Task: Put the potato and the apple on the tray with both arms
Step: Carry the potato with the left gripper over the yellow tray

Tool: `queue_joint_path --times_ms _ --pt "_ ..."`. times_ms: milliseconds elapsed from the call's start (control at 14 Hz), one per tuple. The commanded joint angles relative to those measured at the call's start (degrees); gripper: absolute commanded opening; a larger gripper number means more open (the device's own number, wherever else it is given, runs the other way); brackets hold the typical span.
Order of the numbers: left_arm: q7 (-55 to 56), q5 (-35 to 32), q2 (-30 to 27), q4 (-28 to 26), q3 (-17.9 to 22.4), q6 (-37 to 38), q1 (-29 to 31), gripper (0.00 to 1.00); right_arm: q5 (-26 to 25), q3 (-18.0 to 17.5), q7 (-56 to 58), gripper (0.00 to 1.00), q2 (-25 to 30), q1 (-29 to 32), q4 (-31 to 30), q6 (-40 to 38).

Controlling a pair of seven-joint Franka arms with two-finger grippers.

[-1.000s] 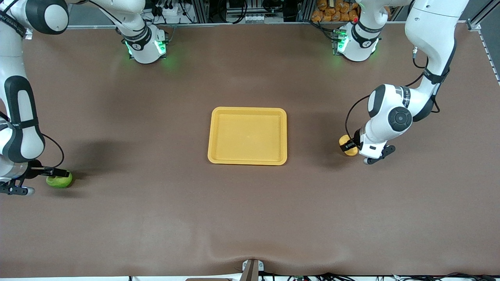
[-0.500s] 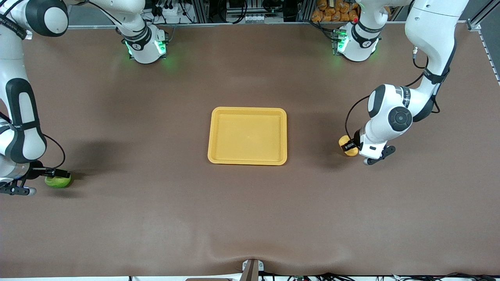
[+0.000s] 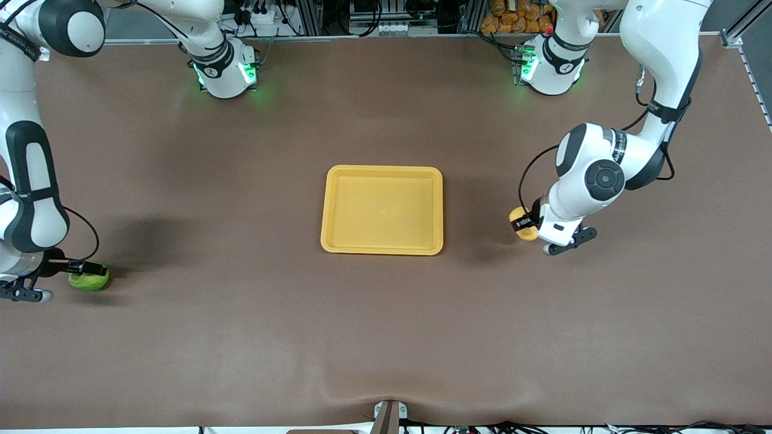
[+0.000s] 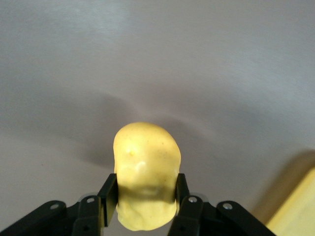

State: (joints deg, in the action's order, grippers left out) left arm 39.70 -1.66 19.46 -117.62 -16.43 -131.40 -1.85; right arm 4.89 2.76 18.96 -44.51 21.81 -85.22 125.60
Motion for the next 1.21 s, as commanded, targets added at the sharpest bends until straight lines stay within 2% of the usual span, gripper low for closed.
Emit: queue_joint_path --times_ms 0,71,143,214,286,357,429,500,643,786,929,1143 --pt "1.08 -0.98 -0.22 3.79 -2.72 4.74 -0.34 0.11 1.35 -1.0 0.73 0.43 -0.66 1.04 3.64 -5.6" --pt "1.08 -0.98 0.22 5.29 -4.04 5.71 -0.69 0.11 1.7 -1.0 -0.06 0.54 -0.58 0.69 5.57 -8.41" --pt "0.91 -0.89 0.22 5.91 -4.49 6.07 -1.74 0.1 1.61 -1.0 -1.54 0.61 -0.58 0.25 7.24 -11.92" --pt "0.56 -0.98 0.31 6.18 -4.49 6.16 -3.75 0.1 1.35 -0.92 -3.21 0.61 -0.66 -0.36 8.48 -15.26" --pt "0.47 -1.06 1.09 6.88 -4.49 6.16 -6.03 0.1 1.35 -0.91 -3.84 0.45 -0.66 -0.45 9.1 -16.86" --pt "0.56 -1.15 1.97 8.1 -4.23 6.16 -8.06 0.1 1.52 -0.91 -4.19 0.42 -0.49 -0.72 9.11 -17.14" --pt "0.56 -2.02 2.68 8.98 -4.23 6.16 -9.38 0.1 1.09 -0.91 -4.11 0.24 -0.4 -1.07 9.11 -17.23" --pt "0.47 -3.77 3.12 9.86 -4.4 6.16 -9.66 0.1 1.09 -0.91 -4.02 0.0 -0.05 -0.98 9.11 -18.62" --pt "0.56 -6.68 5.22 12.23 -4.49 6.16 -11.41 0.05 1.35 -0.91 -4.02 0.0 0.3 -1.16 9.28 -21.09" --pt "0.73 -6.78 7.33 14.26 -4.4 6.25 -13.69 0.05 1.61 -1.18 -4.02 0.0 1.87 -1.33 9.28 -23.37" --pt "1.08 -6.87 9.79 17.06 -4.4 6.25 -15.36 0.05 1.61 -1.53 -4.63 0.0 3.89 -3.17 9.28 -30.12" --pt "1.87 -7.21 11.73 18.22 -4.05 6.25 -17.48 0.05 0.65 -1.09 -11.99 0.0 7.32 -6.95 9.11 -35.23"
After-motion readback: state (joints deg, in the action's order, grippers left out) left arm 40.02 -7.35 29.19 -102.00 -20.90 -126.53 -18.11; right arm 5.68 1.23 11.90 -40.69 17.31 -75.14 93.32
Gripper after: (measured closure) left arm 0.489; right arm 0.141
